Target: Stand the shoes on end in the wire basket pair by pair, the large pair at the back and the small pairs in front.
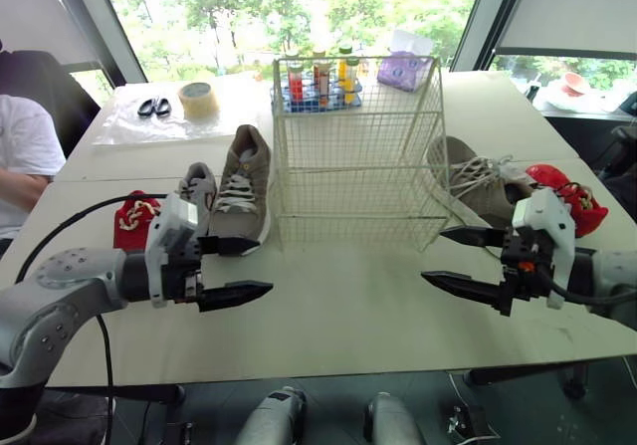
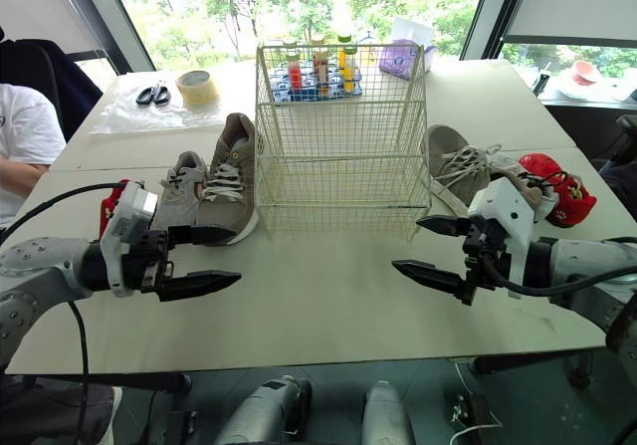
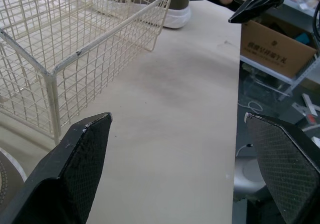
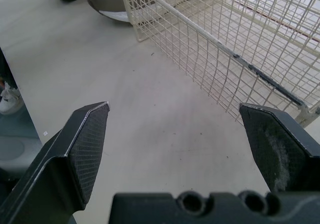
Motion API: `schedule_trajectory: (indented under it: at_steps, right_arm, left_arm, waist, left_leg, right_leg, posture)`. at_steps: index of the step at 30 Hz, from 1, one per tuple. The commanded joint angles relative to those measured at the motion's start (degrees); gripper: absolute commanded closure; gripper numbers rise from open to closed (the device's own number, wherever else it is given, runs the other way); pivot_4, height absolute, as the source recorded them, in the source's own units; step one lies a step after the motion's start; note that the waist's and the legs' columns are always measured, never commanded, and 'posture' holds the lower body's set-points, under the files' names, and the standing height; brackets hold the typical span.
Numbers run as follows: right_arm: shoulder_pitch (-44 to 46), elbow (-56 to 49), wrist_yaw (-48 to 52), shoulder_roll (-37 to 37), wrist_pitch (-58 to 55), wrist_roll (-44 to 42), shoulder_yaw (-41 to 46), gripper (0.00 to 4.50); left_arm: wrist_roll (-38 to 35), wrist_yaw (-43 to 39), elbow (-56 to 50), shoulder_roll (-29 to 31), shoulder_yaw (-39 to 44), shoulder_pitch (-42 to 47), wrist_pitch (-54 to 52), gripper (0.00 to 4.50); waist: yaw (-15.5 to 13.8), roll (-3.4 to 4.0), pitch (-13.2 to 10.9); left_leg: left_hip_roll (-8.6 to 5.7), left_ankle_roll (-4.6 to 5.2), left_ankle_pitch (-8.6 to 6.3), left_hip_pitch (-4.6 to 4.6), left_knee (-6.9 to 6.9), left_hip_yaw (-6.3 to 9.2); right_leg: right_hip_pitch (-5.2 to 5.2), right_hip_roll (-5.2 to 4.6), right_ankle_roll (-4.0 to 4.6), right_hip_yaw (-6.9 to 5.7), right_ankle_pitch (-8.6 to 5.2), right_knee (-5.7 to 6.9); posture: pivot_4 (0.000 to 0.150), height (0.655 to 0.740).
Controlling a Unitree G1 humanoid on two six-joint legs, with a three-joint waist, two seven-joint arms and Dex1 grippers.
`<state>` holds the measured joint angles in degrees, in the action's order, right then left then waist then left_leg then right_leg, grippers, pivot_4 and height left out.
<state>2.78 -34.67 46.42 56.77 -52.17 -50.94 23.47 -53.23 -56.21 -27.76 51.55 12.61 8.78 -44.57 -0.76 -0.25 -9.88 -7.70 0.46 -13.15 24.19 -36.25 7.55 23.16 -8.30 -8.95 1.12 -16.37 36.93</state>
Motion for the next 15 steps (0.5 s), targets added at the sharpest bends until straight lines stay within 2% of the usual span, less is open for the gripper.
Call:
schedule_trajectory:
  at_steps: [1, 15]
  right_arm:
    - [-0.7, -1.8, -0.8, -0.4, 0.6, -0.8, 2.0, 0.00]
    - [-3.0, -2.8, -3.5, -0.5, 0.7, -1.5, 5.0, 0.00]
  left_arm:
    - [-0.1, -0.8, -0.2, 1.0, 1.1, 0.9, 0.3, 0.11]
    - [-1.0, -2.2, 1.2, 0.6, 0.6, 2.3, -0.4, 0.11]
  waist:
    - [0.0, 0.00, 0.0]
    - [0.0, 0.00, 0.0]
  left_leg:
    - [0.00, 0.00, 0.00, 0.00, 0.00, 0.00]
    - [0.01, 0.00, 0.00, 0.01, 0.01, -0.01]
  right_leg:
    - [0.00, 0.00, 0.00, 0.00, 0.00, 0.00]
    - [0.02, 0.00, 0.00, 0.00, 0.00, 0.00]
  posture:
    - [0.150, 0.7400]
    - [0.150, 0.7400]
